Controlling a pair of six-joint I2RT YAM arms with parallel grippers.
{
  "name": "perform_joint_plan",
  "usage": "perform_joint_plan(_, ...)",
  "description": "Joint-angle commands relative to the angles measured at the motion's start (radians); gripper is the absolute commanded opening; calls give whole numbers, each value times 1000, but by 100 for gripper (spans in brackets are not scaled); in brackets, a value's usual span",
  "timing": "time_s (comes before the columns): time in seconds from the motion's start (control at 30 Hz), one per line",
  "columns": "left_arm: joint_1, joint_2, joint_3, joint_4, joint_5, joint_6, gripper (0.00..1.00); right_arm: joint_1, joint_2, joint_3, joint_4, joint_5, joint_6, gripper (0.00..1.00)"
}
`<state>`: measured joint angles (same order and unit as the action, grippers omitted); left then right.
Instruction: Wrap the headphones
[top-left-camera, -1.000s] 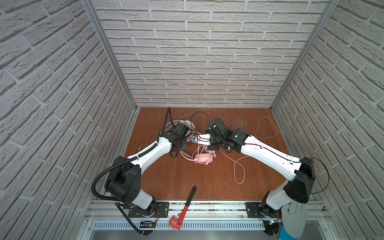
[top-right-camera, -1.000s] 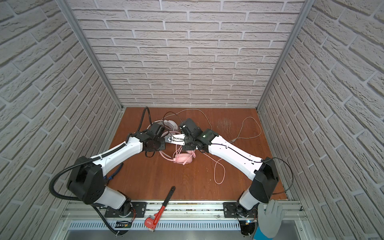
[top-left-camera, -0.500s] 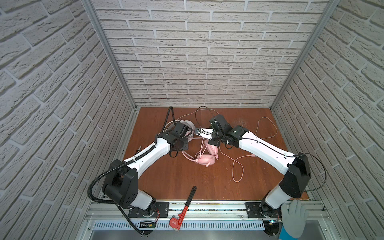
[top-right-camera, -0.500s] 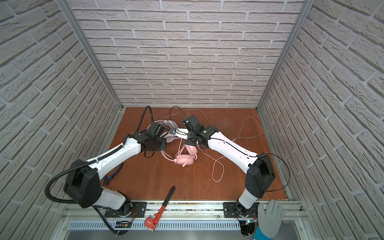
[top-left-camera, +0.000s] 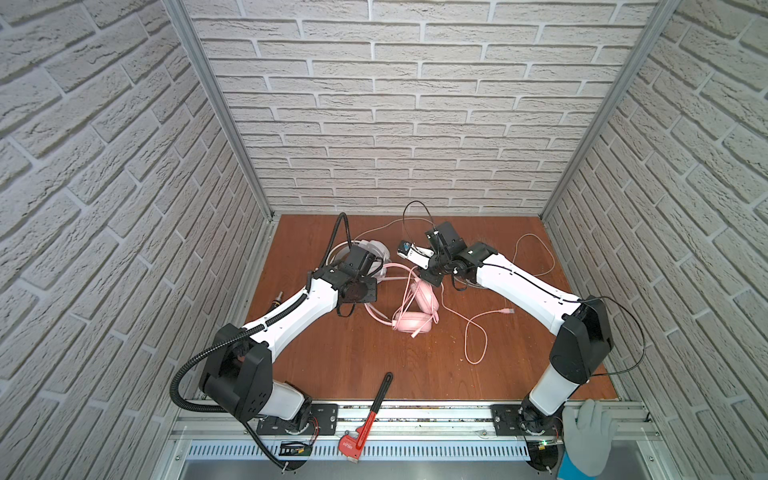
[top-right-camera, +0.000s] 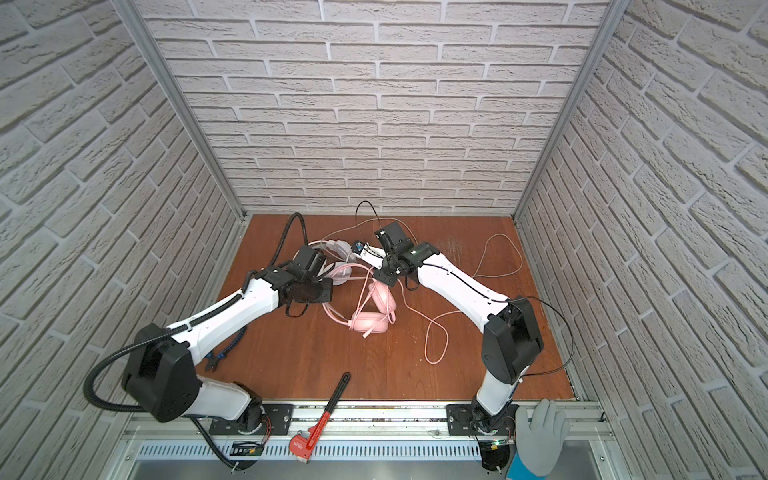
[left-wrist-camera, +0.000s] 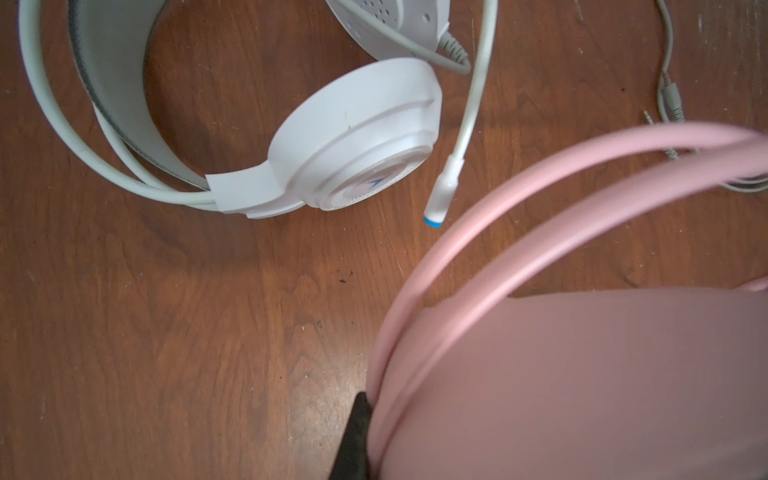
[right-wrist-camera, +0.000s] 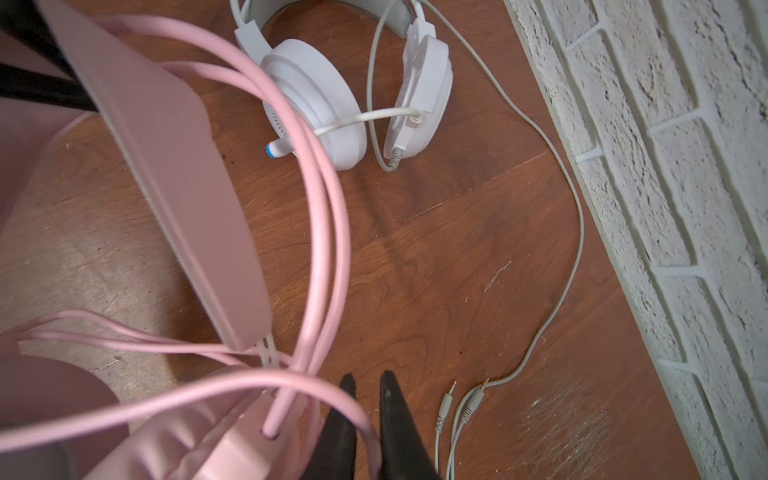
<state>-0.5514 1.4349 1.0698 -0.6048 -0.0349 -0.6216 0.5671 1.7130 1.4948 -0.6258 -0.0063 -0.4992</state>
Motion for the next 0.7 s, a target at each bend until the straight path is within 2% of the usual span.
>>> perform_joint_plan(0.0, -9, -39, 4, 52, 68, 20, 0, -25, 15, 30, 14, -21, 68, 15)
perform_joint_plan(0.23, -8, -59, -1, 60, 101, 23, 0, -65, 44, 15, 15, -29, 161, 16)
perform_joint_plan(0.67, 2, -87, -46, 121, 174, -12, 0, -142, 68, -142, 134, -114, 344, 19)
